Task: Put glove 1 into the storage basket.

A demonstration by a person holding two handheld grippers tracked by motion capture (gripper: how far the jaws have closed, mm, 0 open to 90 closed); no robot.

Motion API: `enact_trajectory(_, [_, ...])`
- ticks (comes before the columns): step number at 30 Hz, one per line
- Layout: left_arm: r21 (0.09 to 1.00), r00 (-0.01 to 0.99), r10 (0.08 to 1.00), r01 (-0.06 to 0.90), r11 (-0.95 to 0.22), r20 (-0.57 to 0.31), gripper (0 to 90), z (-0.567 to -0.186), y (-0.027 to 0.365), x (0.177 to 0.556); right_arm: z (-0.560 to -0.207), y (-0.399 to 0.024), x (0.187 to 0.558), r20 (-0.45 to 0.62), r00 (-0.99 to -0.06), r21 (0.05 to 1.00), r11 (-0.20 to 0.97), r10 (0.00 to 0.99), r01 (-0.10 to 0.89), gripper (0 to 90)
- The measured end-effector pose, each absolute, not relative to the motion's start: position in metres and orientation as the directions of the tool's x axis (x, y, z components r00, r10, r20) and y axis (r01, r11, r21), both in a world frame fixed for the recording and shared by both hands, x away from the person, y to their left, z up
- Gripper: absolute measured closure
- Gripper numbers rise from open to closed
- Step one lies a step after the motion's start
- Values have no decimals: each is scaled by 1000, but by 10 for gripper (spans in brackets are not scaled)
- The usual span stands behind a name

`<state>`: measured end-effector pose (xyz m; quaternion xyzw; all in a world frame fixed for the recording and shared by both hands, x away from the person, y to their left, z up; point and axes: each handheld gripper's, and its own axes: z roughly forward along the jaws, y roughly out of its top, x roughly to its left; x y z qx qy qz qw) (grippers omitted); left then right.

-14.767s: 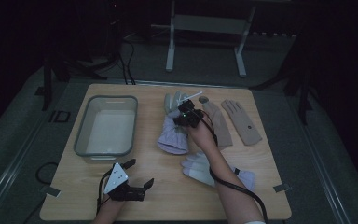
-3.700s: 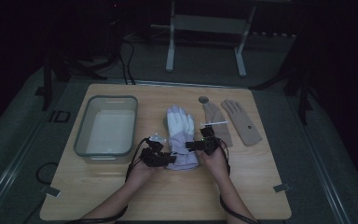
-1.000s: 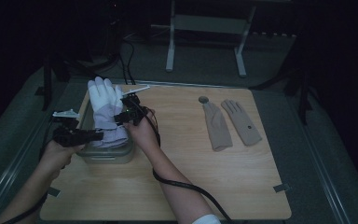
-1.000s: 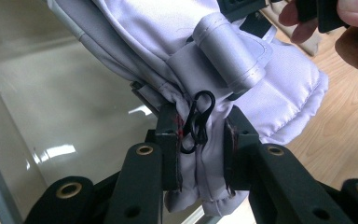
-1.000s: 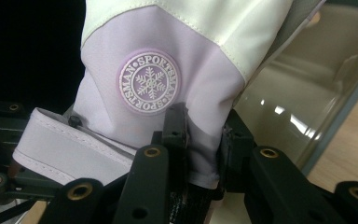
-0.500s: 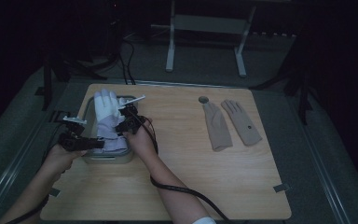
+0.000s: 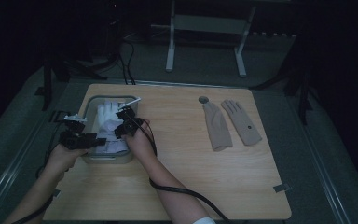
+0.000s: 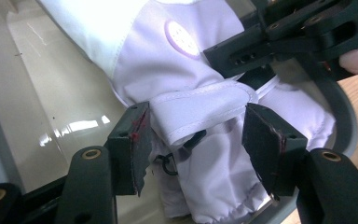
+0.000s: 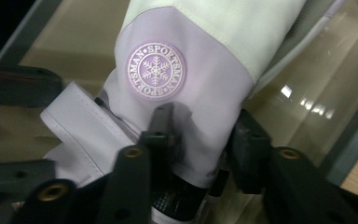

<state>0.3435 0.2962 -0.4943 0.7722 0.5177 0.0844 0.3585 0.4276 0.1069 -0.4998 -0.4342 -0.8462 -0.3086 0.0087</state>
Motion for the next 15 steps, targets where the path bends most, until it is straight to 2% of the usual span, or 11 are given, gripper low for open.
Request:
enact_trajectory(1, [640,446,867,738,-215,-222,418,-495,294,343,-498,106,427,285,-630,520,436,722,735,583])
enact_trajectory(2, [640,448,868,735,-221,-214,402,-495,293,343,-495,105,427,283,-643,535,439,711,722,471])
enact_trajectory(3, [642,445,869,735,-216,-217,396,-495,293,343,-492,104,427,273,-654,552,442,706,708,421])
enact_trajectory(6, [665,432,868,727,-174,-245,397,-493,295,341,-481,95,428,307,-664,577,422,682,699,347])
enact_trajectory(11, [705,441,863,692,-153,-246,380,-484,290,334,-461,72,428,291,-701,620,429,651,656,215])
enact_trajectory(15, [728,475,843,668,-158,-252,360,-479,280,331,-453,52,428,281,-704,644,416,652,642,186])
